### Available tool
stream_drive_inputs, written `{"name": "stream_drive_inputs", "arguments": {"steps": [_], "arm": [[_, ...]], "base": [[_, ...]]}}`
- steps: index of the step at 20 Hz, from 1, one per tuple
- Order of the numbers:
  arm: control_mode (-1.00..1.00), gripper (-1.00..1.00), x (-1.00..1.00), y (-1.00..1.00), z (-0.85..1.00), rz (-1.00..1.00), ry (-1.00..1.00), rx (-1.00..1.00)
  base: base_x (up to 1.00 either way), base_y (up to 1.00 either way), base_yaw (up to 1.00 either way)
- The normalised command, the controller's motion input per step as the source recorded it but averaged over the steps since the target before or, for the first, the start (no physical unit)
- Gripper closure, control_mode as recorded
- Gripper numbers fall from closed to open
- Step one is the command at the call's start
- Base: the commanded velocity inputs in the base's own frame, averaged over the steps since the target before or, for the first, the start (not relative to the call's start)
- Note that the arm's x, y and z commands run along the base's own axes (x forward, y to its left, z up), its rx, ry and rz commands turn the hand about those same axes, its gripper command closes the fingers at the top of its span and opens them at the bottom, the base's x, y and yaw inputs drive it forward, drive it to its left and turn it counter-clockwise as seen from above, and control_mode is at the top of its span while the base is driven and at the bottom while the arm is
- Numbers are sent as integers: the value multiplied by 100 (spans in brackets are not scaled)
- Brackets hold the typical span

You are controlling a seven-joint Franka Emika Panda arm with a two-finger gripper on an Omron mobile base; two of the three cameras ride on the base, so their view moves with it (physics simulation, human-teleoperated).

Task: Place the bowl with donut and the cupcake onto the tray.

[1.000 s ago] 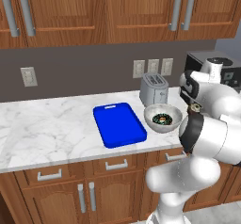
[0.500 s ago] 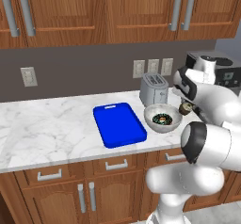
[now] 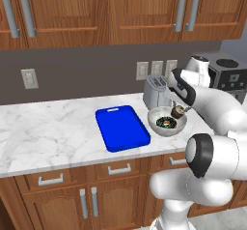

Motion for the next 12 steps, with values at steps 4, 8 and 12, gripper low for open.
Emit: {"name": "stream_drive_inputs", "arguments": {"steps": [4,8,12], "arm": [[-100,100,1,58,1,21,0,0],[-100,100,11,58,1,15,0,0],[-100,100,17,54,0,14,0,0]], "base": [[0,0,0],[0,0,0],[0,0,0]]}}
